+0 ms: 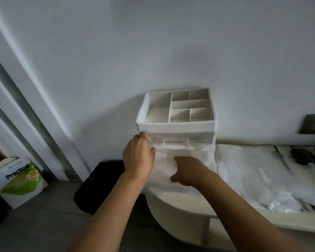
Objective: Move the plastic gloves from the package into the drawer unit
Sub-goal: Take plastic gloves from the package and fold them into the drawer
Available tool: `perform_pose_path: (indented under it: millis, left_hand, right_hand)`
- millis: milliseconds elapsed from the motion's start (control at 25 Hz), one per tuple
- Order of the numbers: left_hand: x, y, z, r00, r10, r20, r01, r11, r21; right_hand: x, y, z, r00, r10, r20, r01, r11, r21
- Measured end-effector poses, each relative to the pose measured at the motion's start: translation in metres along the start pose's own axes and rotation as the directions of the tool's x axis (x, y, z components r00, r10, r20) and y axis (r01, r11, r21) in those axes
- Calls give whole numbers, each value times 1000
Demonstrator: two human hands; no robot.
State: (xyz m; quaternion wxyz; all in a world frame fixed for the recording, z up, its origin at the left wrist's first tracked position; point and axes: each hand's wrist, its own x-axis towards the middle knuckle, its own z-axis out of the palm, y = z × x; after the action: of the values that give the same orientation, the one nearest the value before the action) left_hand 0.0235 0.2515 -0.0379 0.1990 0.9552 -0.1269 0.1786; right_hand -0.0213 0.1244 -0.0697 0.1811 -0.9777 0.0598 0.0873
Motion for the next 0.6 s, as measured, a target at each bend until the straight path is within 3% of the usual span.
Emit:
perform_pose_path:
  millis: [80, 120, 280, 400, 600]
  left_hand:
    - [-4, 9, -6, 993, 94, -66, -98, 994, -49]
    - [-7, 14, -5, 992, 124, -32, -126, 987, -95]
    - [-12, 16, 28, 923, 174, 344, -142, 983, -116]
    - [-6, 7, 44, 828, 92, 553, -88, 996, -33]
    - [4, -3, 54, 811, 51, 583, -60, 998, -4]
  right_hand:
    - [1, -3, 2, 1000, 18, -9, -18, 1000, -9]
    - [2, -5, 2, 999, 31, -14, -31, 999, -14]
    - [1, -8, 1, 993, 94, -74, -90, 995, 51]
    - [2, -3, 4, 980, 156, -122, -126, 968, 218]
    - [1, 1, 5, 916, 372, -149, -288, 869, 402]
